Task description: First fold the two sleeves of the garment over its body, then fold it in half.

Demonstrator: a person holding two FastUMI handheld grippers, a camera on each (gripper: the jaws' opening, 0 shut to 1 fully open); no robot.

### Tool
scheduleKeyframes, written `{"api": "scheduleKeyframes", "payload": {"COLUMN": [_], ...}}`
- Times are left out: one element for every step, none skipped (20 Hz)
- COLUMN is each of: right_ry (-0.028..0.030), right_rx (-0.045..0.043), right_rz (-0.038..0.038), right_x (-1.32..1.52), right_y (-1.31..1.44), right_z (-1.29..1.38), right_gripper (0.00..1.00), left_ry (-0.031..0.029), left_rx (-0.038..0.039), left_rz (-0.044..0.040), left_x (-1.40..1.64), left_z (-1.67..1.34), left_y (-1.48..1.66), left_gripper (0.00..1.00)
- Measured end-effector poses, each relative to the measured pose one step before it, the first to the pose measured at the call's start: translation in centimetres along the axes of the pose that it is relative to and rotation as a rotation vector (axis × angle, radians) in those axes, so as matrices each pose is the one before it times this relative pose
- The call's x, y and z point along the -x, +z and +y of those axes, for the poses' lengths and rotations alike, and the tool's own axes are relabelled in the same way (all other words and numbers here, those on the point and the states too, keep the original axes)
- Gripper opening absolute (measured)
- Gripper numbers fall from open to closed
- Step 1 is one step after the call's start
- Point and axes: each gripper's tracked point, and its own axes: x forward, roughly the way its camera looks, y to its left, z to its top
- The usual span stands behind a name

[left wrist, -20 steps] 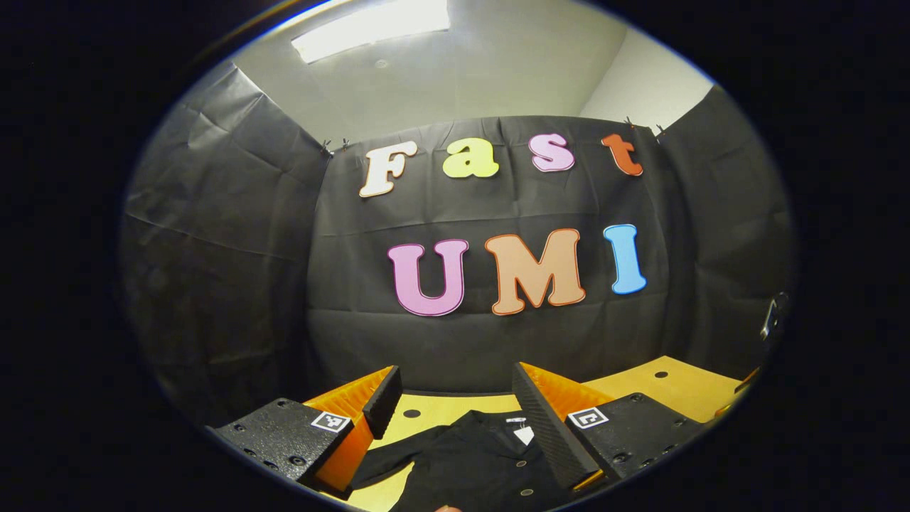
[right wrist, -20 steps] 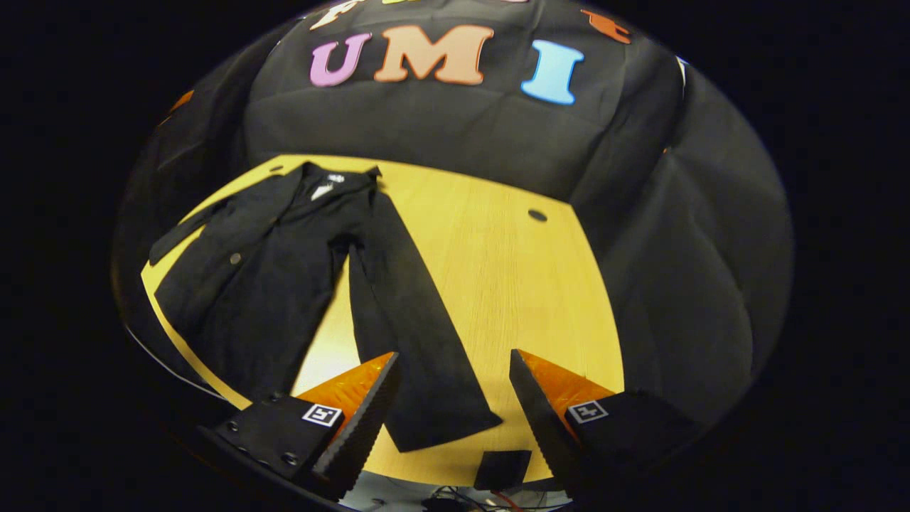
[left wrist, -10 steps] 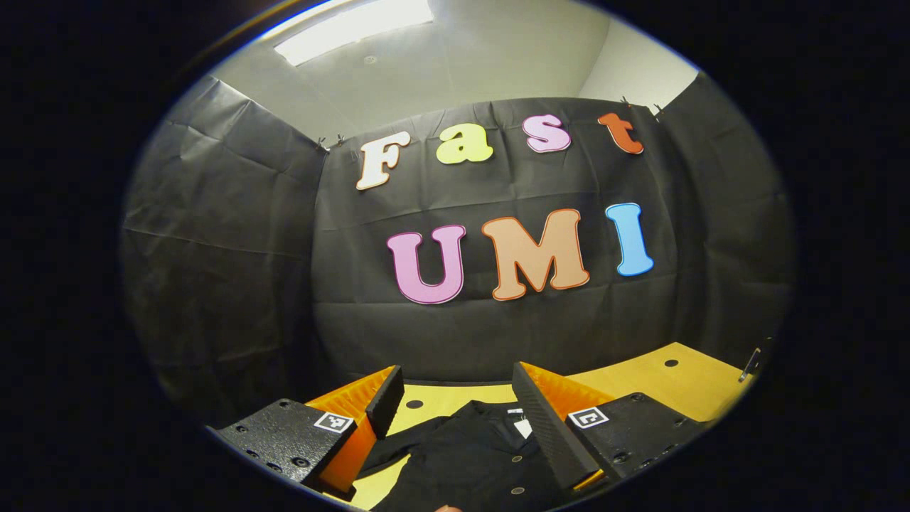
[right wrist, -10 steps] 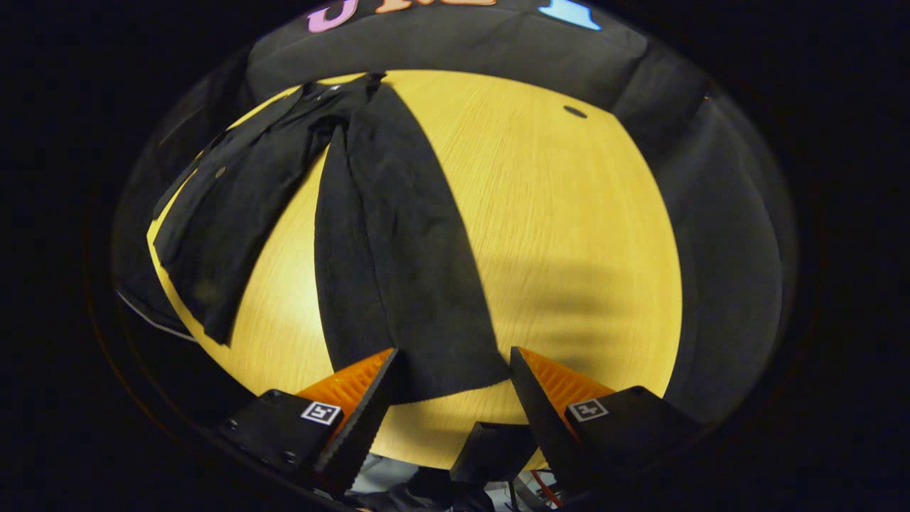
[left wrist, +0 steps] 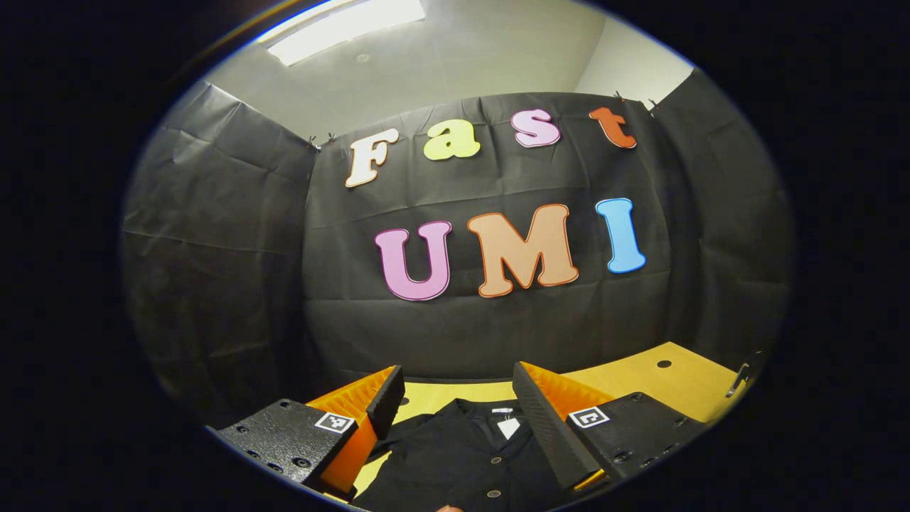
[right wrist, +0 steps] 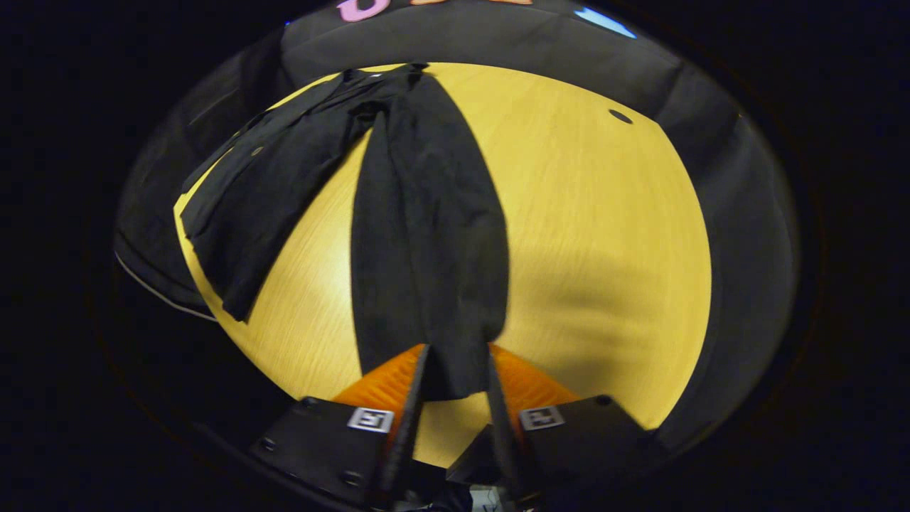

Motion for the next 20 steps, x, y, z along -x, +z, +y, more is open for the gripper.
{"api": "scheduleKeyframes", "payload": {"right_ry": [-0.00863, -0.01497, -0.00935, -0.01731, -0.01773, -0.00484, 0.02183, 0.00522, -0.00925, 0.00341, -0.00754, -0.00517, -0.00787, -0.00304, 0.00389, -0.00391, 0.00418, -0.00719, -0.00807, -0.00346], "right_rx": [0.02311, 0.00415, -0.01612, -0.0138, 0.00058, -0.00321, -0.01659, -0.01833, -0.00878, -0.01847, -0.01738, -0.00685, -0.00894, -0.01704, -0.00975, 0.00235, 0.00422, 0.00718, 0.01694, 0.01414], "right_rz": [-0.00347, -0.00624, -0.01343, -0.02408, -0.02152, -0.01632, -0.01972, -0.04265, -0.05496, -0.02618, -0.04348, -0.03376, -0.02953, -0.04266, -0.03143, -0.03442, -0.02645, -0.03084, -0.0245, -0.02149], "right_x": [0.027, 0.247, 0.039, -0.194, 0.044, 0.43, 0.679, 0.484, 0.756, 0.781, 0.829, 0.824, 0.591, 0.388, 0.526, 0.146, 0.151, 0.283, 0.039, 0.274], "right_y": [-0.064, 0.119, 0.405, 0.101, 0.29, 0.463, 1.043, 1.566, 2.111, 1.652, 1.767, 1.823, 2.026, 1.955, 1.518, 1.39, 1.655, 1.386, 1.568, 1.652], "right_z": [0.139, -0.173, 0.132, 0.092, -0.065, 0.066, 0.58, 0.654, 0.083, 0.327, -0.135, 0.163, 0.143, 0.383, 0.648, 0.47, 0.513, 0.615, 0.581, 0.351], "right_gripper": [0.34, 0.15, 0.09, 0.03, 0.03, 0.03, 0.03, 0.03, 0.03, 0.03, 0.03, 0.0, 0.0, 0.03, 0.03, 0.02, 0.02, 0.02, 0.03, 0.02], "left_ry": [0.00764, 0.00037, 0.002, 0.00021, 0.00308, 0.00475, 0.00312, 0.0027, 0.00185, -0.00052, -0.00587, -0.00586, -0.00394, -0.00207, 0.00264, 0.0038, 0.00439, 0.00376, 0.00528, 0.00353], "left_rx": [-0.00163, -0.00361, -0.00732, -0.00627, -0.00498, -0.00276, 0.00153, 0.00445, 0.00702, 0.00954, 0.00979, 0.0081, 0.00667, 0.00632, 0.00416, 0.00464, 0.00417, 0.00061, -0.00054, 0.00215], "left_rz": [-0.0083, -0.00533, -0.00197, -0.00312, -0.00283, -0.00358, -0.00363, -0.00124, 0.00172, 0.00289, 0.00412, 0.00006, 0.00169, 0.00209, -0.00609, -0.00988, -0.00616, -0.00343, -0.00166, 0.00127], "left_x": [0.076, 0.097, -0.023, -0.033, 0.005, -0.016, -0.104, -0.069, -0.177, -0.107, -0.18, -0.16, -0.186, -0.232, -0.131, -0.01, -0.107, -0.192, -0.232, -0.237], "left_z": [0.115, -0.088, -0.073, 0.085, 0.132, 0.227, 0.2, 0.237, 0.16, 0.205, 0.095, 0.182, 0.336, 0.548, 0.676, 0.808, 0.736, 0.686, 0.787, 0.722], "left_y": [0.3, 0.167, 0.165, 0.055, 0.135, 0.085, 0.105, -0.108, -0.115, -0.259, -0.254, -0.256, -0.023, -0.25, 0.129, 0.212, 0.069, 0.003, -0.062, -0.091], "left_gripper": [0.94, 0.93, 0.93, 0.93, 0.93, 0.93, 0.93, 0.93, 0.93, 0.93, 0.93, 0.93, 0.93, 0.93, 0.93, 0.93, 0.93, 0.93, 0.93, 0.93]}}
